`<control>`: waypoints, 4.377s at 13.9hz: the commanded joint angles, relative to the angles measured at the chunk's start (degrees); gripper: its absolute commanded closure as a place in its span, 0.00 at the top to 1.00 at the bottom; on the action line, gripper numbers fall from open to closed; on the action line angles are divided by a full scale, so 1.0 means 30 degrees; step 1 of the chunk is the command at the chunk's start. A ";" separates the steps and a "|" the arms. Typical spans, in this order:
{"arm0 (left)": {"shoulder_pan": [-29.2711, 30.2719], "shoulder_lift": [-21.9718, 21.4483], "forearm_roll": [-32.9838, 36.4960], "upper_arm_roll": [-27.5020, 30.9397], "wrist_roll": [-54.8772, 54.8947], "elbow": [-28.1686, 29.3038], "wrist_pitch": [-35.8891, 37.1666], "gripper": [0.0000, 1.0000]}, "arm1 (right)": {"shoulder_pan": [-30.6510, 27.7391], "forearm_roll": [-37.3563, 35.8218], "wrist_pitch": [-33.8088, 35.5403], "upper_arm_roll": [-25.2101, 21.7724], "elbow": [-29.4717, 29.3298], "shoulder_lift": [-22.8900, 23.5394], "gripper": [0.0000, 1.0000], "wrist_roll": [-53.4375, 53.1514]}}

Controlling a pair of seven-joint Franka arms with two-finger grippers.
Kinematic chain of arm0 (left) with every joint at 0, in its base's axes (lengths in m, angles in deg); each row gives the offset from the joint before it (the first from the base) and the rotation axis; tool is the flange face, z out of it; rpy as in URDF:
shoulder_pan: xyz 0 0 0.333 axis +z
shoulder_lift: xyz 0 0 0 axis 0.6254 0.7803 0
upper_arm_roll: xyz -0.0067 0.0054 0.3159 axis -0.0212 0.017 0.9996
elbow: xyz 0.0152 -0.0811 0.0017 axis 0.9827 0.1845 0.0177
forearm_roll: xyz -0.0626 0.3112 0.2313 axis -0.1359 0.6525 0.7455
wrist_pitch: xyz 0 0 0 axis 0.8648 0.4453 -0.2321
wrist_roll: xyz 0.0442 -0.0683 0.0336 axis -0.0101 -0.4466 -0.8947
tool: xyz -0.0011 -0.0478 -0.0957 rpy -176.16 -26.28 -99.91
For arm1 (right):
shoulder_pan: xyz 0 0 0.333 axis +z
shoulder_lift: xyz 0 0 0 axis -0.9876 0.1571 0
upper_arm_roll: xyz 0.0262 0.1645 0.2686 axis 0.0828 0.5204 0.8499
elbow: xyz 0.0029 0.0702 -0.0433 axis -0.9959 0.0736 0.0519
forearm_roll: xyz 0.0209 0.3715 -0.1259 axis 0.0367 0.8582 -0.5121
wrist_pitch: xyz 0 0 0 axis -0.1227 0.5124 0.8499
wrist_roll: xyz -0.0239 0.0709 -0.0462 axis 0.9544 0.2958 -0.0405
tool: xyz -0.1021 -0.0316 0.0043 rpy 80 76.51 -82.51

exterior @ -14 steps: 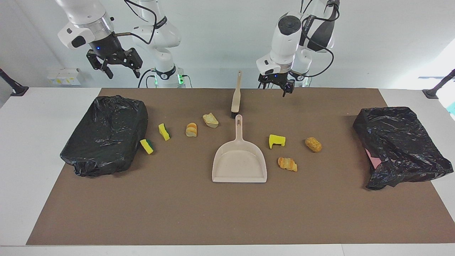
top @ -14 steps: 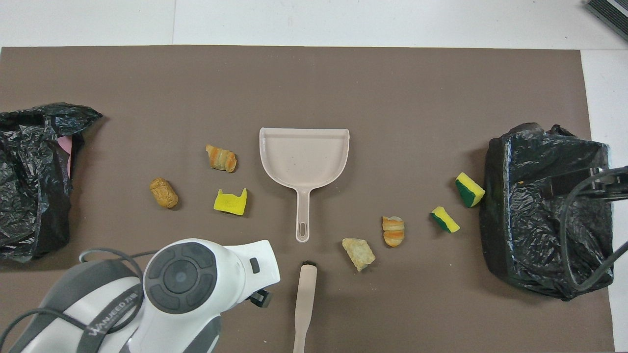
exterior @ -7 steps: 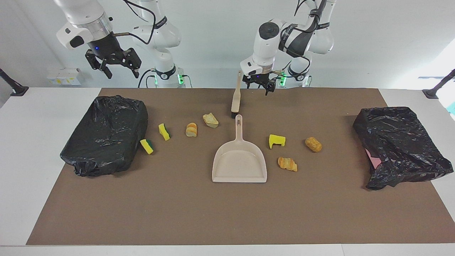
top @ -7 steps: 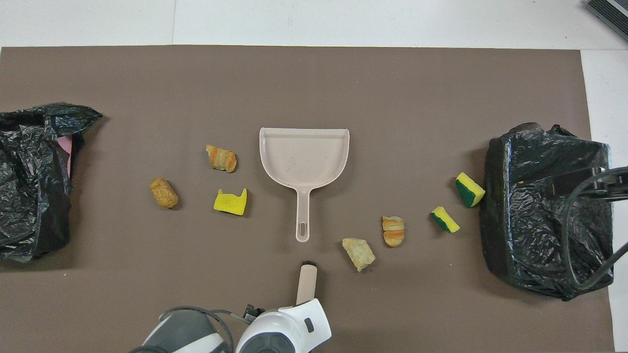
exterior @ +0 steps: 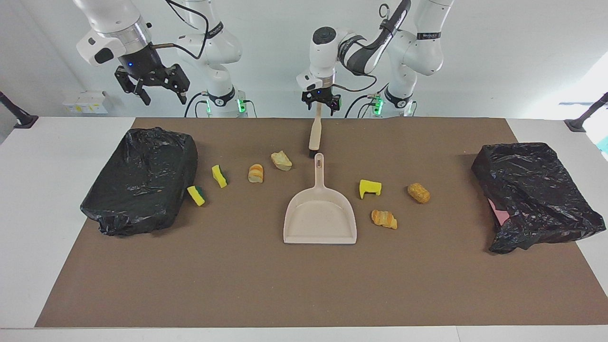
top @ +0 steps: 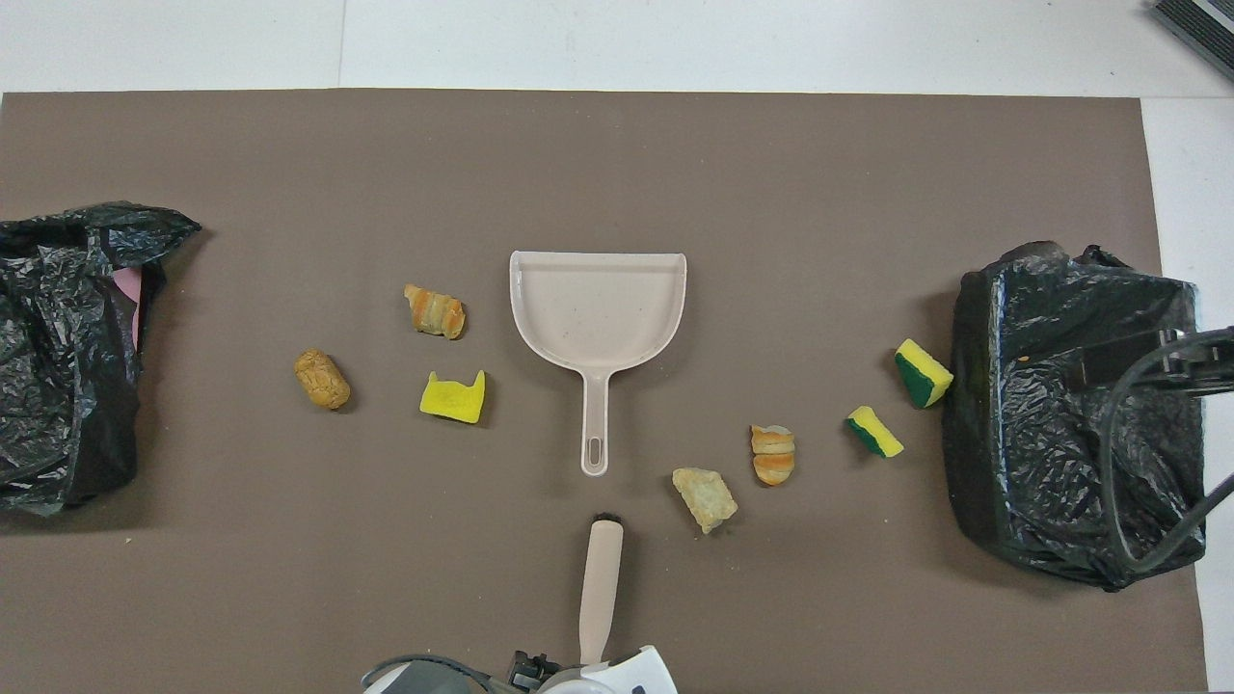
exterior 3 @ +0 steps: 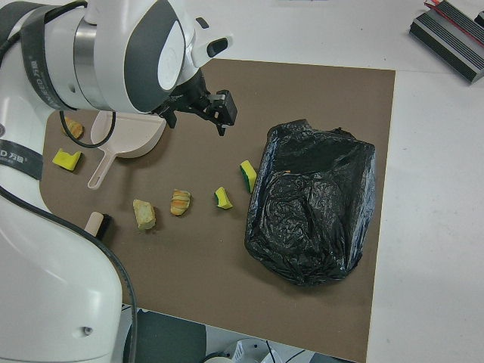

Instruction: Sweep and dump trash in bin

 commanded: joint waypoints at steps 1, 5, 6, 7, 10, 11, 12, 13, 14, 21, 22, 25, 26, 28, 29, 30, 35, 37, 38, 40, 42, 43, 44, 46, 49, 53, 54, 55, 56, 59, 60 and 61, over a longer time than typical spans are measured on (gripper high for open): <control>-0.0772 -0.0238 -0.0127 0.0363 -0.0219 0.0914 -0.1318 1.00 | 0.1269 0.0288 -0.0887 0.0222 0.0151 0.0156 1.00 -0.2165; -0.1034 -0.0062 -0.0127 0.0363 -0.0190 0.1148 -0.1555 1.00 | 0.3790 0.0317 -0.3318 0.0222 0.0210 0.1588 1.00 -0.4691; -0.1123 -0.0091 -0.0127 0.0363 -0.0190 0.1178 -0.1555 0.91 | 0.4230 0.0317 -0.3789 0.0222 0.0210 0.1999 1.00 -0.5101; -0.1124 -0.0091 -0.0127 0.0363 -0.0219 0.1178 -0.1555 0.76 | 0.4815 0.0346 -0.4315 0.0222 0.0210 0.2612 1.00 -0.5685; -0.1212 0.0025 -0.0127 0.0363 -0.0219 0.1324 -0.1672 0.66 | 0.7244 0.0638 -0.7063 0.0251 0.0732 0.4605 1.00 -0.9195; -0.1270 -0.0003 -0.0127 0.0363 -0.0248 0.1354 -0.1672 0.65 | 0.8151 0.0698 -0.8902 0.0281 0.1926 0.4785 1.00 -0.9903; -0.1271 0.0025 -0.0127 0.0363 -0.0248 0.1354 -0.1672 0.61 | 0.8915 0.0698 -1.1124 0.0281 0.3533 0.4757 1.00 -1.0113; -0.1271 0.0026 -0.0127 0.0363 -0.0248 0.1354 -0.1672 0.35 | 0.9357 0.0698 -1.2771 0.0281 0.4681 0.4815 1.00 -1.0144; -0.1271 0.0026 -0.0127 0.0363 -0.0248 0.1354 -0.1585 0.00 | 0.9942 0.0698 -1.3657 0.0281 0.5098 0.5222 1.00 -1.0202; 0.0716 -0.0909 -0.0127 0.0539 -0.3236 0.1295 0.0665 0.00 | 1.1645 0.0698 -1.6213 0.0427 0.4985 0.8358 1.00 -1.0203; 0.1620 -0.1173 -0.0127 0.0539 -0.3208 0.1295 0.1106 0.00 | 1.1676 0.0698 -1.6244 0.0427 0.5014 0.8477 1.00 -1.0174; 0.4170 -0.2022 -0.0127 0.0539 -0.3207 0.1208 0.2309 0.00 | 1.1705 0.0698 -1.5895 0.0427 0.5190 0.8390 1.00 -1.0144; 0.5019 -0.2315 -0.0127 0.0539 -0.3207 0.1237 0.2631 0.00 | 1.1705 0.0698 -1.5893 0.0427 0.5451 0.8303 0.88 -1.0144; 0.6165 -0.2638 -0.0127 0.0539 -0.3207 0.1237 0.2985 0.00 | 1.1705 0.0524 -1.5834 0.0427 0.5454 0.8302 0.49 -1.0115; 0.6722 -0.2698 -0.0127 0.0539 -0.3178 0.1208 0.3044 0.00 | 1.1676 0.0464 -1.5834 0.0398 0.5425 0.8302 0.34 -1.0144; 0.7220 -0.2757 -0.0127 0.0597 -0.3091 0.1120 0.3247 0.00 | 1.1676 0.0406 -1.5834 0.0398 0.5338 0.8331 0.17 -1.0173; 1.0906 -0.2992 -0.0039 0.0598 0.0120 -0.0371 0.4243 0.00 | 1.0802 0.0317 -1.4956 0.0281 0.5161 0.7077 0.00 -0.9299; 1.2958 -0.2817 0.0107 0.0597 0.2466 -0.1045 0.4363 0.00 | 0.9689 0.0288 -1.4344 0.0281 0.5190 0.6401 0.00 -0.6558; 1.3983 -0.2671 0.0195 0.0597 0.3201 -0.1193 0.4305 0.00 | 0.9162 0.0288 -1.3847 0.0281 0.5161 0.6224 0.00 -0.4366; 1.5830 -0.1795 0.0779 0.0597 0.4870 -0.2098 0.4304 0.00 | 0.8485 0.0317 -1.3113 0.0281 0.5132 0.6193 0.00 0.0176; 1.7763 -0.0684 0.1480 0.0597 0.6889 -0.3268 0.4274 0.00 | 0.8163 0.0056 -1.2644 0.0222 0.5132 0.6163 0.00 0.2589; 1.8671 -0.0155 0.1862 0.0597 0.7973 -0.3942 0.4333 0.00 | 0.7841 -0.0294 -1.2554 0.0251 0.5190 0.6192 0.00 0.4079; 1.9463 0.0401 0.2242 0.0597 0.8999 -0.4413 0.4304 0.00 | 0.7548 -0.0443 -1.2495 0.0252 0.5219 0.6193 0.00 0.6066; 2.0463 0.1572 0.2626 0.0597 1.0730 -0.5263 0.3984 0.00 | 0.6788 -0.0473 -1.2494 0.0252 0.5248 0.6280 0.00 0.9411; 2.1023 0.3507 0.3271 0.0597 1.2111 -0.6087 0.2787 0.00 | 0.6520 -0.0620 -1.2204 0.0252 0.5395 0.6222 0.00 1.1270; 1.9946 0.4361 0.3272 0.0539 1.2290 -0.6087 0.2283 0.00 | 0.6461 -0.0649 -1.1938 0.0252 0.5716 0.6455 0.00 1.1242; 1.9447 0.4420 0.3272 0.0539 1.2291 -0.6087 0.2341 0.00 | 0.6490 -0.0649 -1.1996 0.0252 0.5950 0.6456 0.00 1.1213; 1.8978 0.4594 0.3272 0.0510 1.2291 -0.6087 0.2457 0.00 | 0.6549 -0.0678 -1.1996 0.0252 0.6039 0.6427 0.00 1.1213; 1.8451 0.4596 0.3272 0.0480 1.2291 -0.5913 0.2517 0.00 | 0.6520 -0.0679 -1.1967 0.0252 0.6040 0.6427 0.00 1.1213; 1.6899 0.4363 0.2718 0.0421 1.1533 -0.5707 0.3423 0.00 | 0.6491 -0.0679 -1.1996 0.0252 0.6127 0.6427 0.00 1.1213; 1.6400 0.4275 0.1990 0.0421 1.0688 -0.5533 0.3425 0.00 | 0.6491 -0.0679 -1.1996 0.0252 0.6157 0.6398 0.00 1.1213; 1.5873 0.4245 0.1287 0.0421 0.9751 -0.5502 0.3425 0.00 | 0.6491 -0.0679 -1.1996 0.0252 0.6186 0.6369 0.00 1.1213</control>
